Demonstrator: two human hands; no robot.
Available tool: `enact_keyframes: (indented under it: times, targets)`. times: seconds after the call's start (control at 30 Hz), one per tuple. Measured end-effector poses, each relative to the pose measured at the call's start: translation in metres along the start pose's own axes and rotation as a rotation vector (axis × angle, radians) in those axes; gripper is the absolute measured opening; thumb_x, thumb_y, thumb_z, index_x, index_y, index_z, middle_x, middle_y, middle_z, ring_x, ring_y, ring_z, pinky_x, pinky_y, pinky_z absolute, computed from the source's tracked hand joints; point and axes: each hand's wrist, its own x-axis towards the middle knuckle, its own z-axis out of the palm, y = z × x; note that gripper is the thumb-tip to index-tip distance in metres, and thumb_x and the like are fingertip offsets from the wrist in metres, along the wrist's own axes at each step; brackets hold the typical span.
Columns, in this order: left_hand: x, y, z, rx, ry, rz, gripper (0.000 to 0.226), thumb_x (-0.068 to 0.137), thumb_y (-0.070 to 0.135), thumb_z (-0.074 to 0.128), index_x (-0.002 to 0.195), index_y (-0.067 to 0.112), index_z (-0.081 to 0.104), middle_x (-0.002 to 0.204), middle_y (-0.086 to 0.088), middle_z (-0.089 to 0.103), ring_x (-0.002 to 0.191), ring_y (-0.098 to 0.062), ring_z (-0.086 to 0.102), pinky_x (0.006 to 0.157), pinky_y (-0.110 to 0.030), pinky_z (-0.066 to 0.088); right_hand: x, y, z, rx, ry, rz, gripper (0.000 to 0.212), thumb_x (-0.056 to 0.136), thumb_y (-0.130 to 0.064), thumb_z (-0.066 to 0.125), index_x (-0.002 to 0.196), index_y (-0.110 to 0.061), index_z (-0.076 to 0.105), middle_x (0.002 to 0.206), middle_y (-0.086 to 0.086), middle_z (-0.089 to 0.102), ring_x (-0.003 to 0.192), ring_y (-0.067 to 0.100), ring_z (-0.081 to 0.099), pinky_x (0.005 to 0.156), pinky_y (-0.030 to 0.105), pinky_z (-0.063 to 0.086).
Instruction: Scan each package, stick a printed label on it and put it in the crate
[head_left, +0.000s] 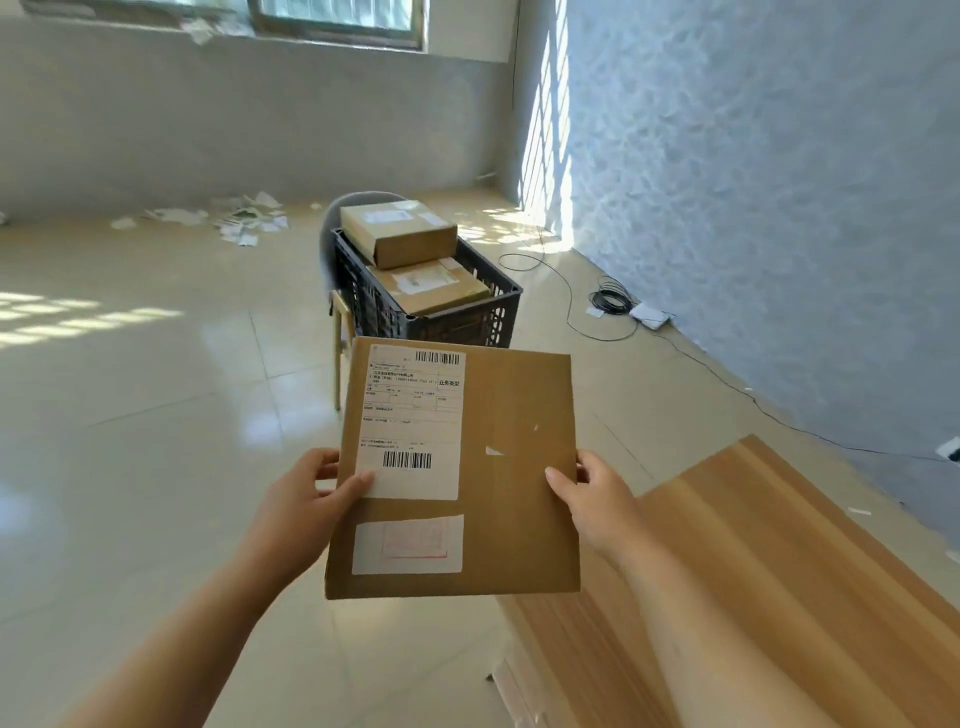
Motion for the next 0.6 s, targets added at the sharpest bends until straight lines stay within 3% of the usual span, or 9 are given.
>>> enact_keyframes:
  times: [0.13,0.33,0.6]
  targets:
    - [0.049,-0.011,-0.033,0.055,0.012,-0.011,0.039,0.086,0.046,0.057,0.119,0.025,0.053,0.108,0.011,0.06,0.078,0.003,0.058,0.054,-0.011,0.041,0.039,-0.023,0.044,-0.023,-0.023,0.023,0.03,0.095,-0.04,0.051,0.122,-0.026,0.056,0.111,-0.009,0.064,0.1,0.012,0.062,0.089,0.038,0.053]
    - [0.136,-0.014,-0.041,0.085,-0.041,-0.022,0.04,0.087,0.046,0.056,0.121,0.025,0.054,0.11,0.01,0.061,0.076,0.003,0.058,0.051,-0.011,0.04,0.11,-0.036,0.069,-0.022,-0.01,0.062,0.029,0.096,-0.039,0.05,0.12,-0.025,0.057,0.106,-0.011,0.064,0.094,0.009,0.062,0.074,0.025,0.051]
    - [0.297,0.009,-0.021,0.045,-0.207,-0.043,0.044,0.09,0.036,0.055,0.133,0.033,0.047,0.122,0.011,0.059,0.081,-0.001,0.063,0.052,-0.013,0.049,0.247,-0.048,0.082,0.064,0.071,0.154,0.021,0.096,-0.037,0.05,0.114,-0.028,0.056,0.103,-0.013,0.063,0.091,0.007,0.061,0.067,0.021,0.049]
